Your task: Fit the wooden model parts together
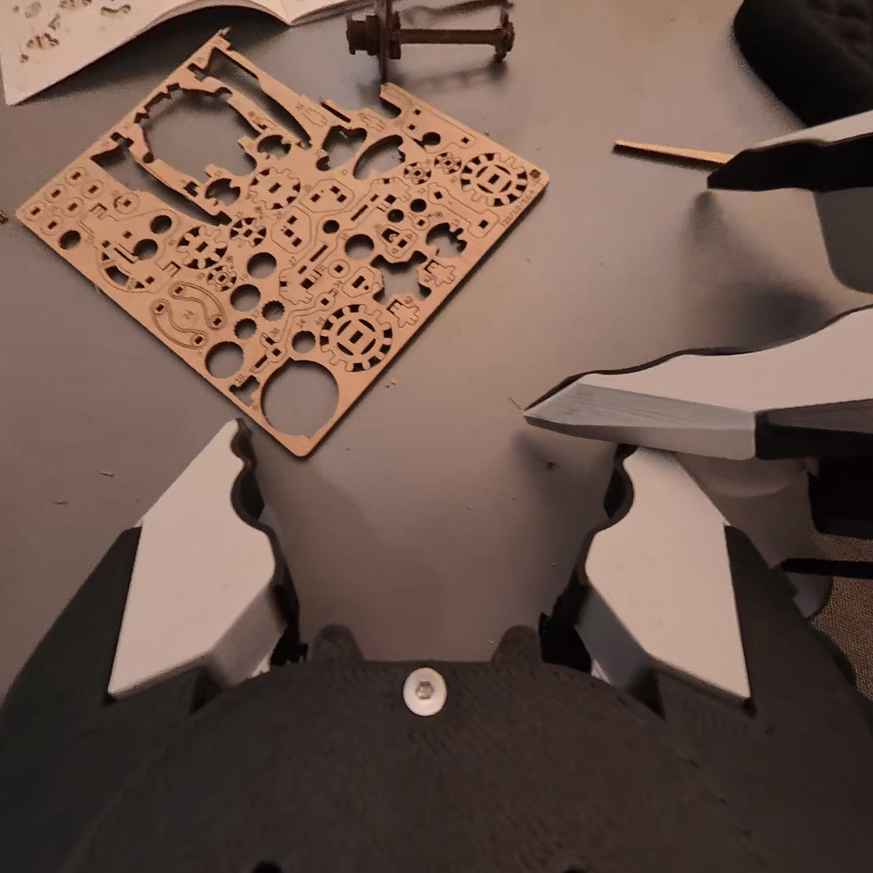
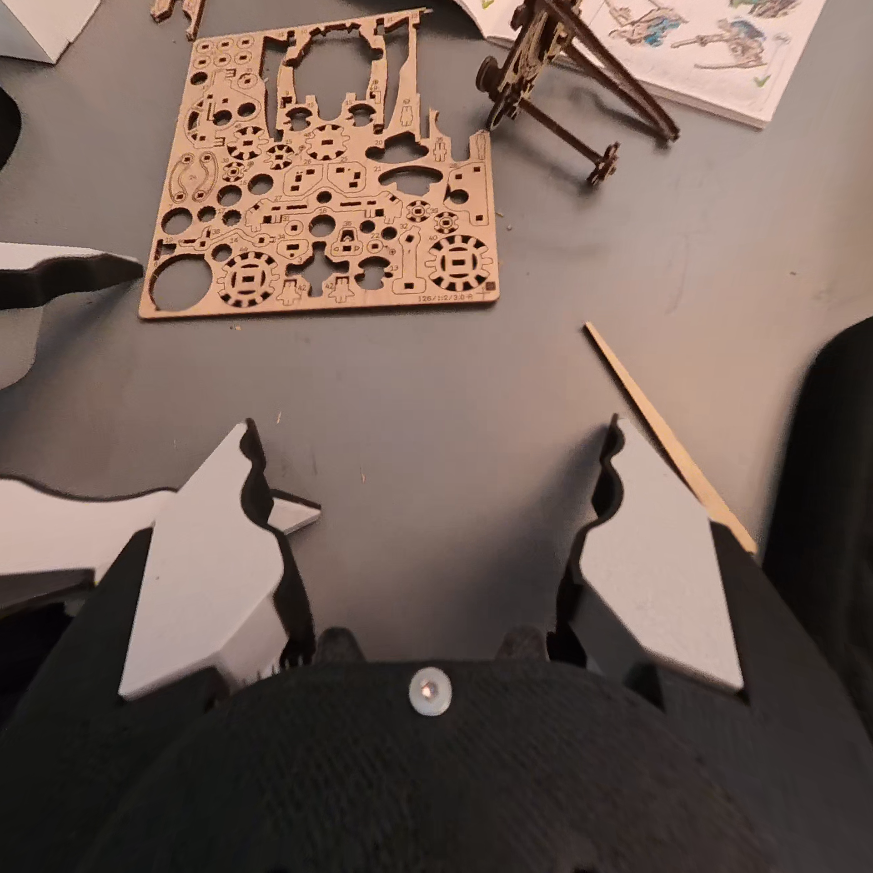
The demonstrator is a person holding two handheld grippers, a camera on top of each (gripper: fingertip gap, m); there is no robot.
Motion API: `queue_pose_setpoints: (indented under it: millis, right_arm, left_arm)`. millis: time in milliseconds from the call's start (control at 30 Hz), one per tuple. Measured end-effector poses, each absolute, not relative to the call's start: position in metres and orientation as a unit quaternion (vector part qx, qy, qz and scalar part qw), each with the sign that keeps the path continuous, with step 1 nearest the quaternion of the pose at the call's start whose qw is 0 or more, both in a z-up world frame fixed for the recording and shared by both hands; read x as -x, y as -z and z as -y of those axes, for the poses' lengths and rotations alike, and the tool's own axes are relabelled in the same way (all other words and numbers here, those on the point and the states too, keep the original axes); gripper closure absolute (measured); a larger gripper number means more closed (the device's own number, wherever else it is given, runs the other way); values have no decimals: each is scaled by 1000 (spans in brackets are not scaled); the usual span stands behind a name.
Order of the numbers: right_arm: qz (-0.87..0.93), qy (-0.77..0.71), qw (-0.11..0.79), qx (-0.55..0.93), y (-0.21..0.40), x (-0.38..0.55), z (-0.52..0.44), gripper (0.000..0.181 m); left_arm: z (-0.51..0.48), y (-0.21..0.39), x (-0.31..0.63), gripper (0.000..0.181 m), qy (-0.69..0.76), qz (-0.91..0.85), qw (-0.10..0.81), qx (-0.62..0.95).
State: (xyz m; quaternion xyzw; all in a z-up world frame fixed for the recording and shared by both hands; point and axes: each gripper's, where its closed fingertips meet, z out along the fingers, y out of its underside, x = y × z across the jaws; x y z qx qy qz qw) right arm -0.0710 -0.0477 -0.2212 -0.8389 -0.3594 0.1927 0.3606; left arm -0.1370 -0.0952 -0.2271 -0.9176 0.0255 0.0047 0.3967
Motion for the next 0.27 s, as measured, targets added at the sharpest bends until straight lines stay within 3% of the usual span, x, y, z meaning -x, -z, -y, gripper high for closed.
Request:
queue_pose_setpoints:
  millis: [267]
  right_arm:
    - [357,-165,368,843,225,75,28,47]
  left_arm:
    - [87,227,143,31,-5,-45,381,923]
